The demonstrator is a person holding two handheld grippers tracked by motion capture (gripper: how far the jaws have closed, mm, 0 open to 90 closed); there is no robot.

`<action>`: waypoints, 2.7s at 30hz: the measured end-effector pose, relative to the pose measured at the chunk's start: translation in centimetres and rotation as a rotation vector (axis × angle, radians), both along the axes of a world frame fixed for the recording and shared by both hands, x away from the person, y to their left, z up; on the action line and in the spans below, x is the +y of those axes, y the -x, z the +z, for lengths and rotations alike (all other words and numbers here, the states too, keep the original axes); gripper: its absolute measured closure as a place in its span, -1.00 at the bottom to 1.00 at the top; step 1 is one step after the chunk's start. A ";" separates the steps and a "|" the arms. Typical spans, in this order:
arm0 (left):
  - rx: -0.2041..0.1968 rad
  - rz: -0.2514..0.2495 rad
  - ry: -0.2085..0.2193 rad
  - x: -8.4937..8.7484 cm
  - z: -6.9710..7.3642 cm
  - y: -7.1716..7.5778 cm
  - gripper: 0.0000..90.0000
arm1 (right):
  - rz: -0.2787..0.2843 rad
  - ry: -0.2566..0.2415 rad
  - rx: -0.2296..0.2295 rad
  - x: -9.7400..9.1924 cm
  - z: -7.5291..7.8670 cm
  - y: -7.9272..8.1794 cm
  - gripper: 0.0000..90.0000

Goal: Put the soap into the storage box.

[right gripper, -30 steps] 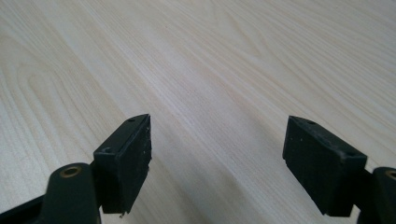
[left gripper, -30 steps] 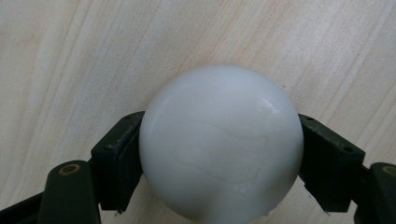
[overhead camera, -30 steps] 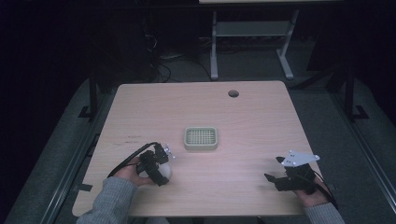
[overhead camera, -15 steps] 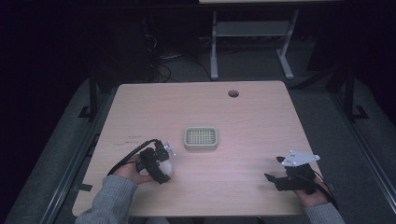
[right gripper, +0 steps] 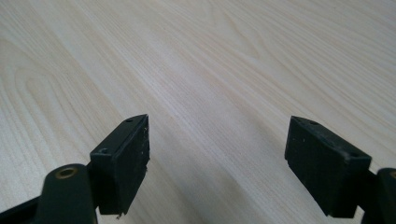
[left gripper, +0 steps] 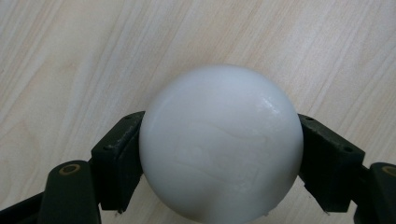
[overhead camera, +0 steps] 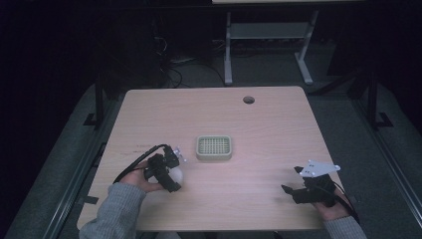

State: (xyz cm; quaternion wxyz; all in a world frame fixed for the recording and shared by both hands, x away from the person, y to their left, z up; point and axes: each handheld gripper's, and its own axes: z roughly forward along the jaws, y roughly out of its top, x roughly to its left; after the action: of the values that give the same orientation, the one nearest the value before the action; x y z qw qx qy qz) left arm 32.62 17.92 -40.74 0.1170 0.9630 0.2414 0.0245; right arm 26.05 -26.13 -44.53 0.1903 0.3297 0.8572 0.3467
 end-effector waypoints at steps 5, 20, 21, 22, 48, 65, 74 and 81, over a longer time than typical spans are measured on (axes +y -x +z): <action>0.001 -0.004 0.000 -0.3 0.3 -0.2 -0.48 | 0.000 -0.002 0.009 0.1 0.0 0.0 -0.54; 0.016 -0.025 -0.020 -1.4 1.0 -1.1 -0.48 | 0.001 -0.006 0.004 0.1 0.1 0.0 -0.53; 0.017 -0.025 -0.014 -1.4 1.0 -1.2 -0.48 | 0.002 -0.007 0.003 0.1 0.1 0.0 -0.53; 0.021 -0.025 -0.011 -1.5 1.1 -1.3 -0.48 | 0.003 -0.006 0.001 0.1 0.1 0.0 -0.53; 0.016 -0.058 -0.004 -4.3 3.3 -3.4 -0.48 | 0.014 -0.010 -0.003 0.2 0.1 -0.1 -0.53; 0.010 -0.084 -0.034 -6.5 4.2 -5.5 -0.48 | 0.010 -0.016 -0.001 0.1 0.1 -0.1 -0.53; 0.017 -0.101 -0.043 -7.9 4.2 -6.5 -0.48 | 0.005 -0.015 -0.003 0.1 0.2 0.0 -0.53; 0.023 -0.099 -0.050 -8.4 4.2 -7.3 -0.48 | 0.015 -0.011 -0.007 0.2 0.2 -0.1 -0.53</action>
State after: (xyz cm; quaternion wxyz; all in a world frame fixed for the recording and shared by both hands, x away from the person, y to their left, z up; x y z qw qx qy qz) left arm 39.96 9.54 -36.50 0.0912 0.9766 0.1943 0.0138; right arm 26.10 -25.96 -44.32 0.1892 0.3231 0.8570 0.3540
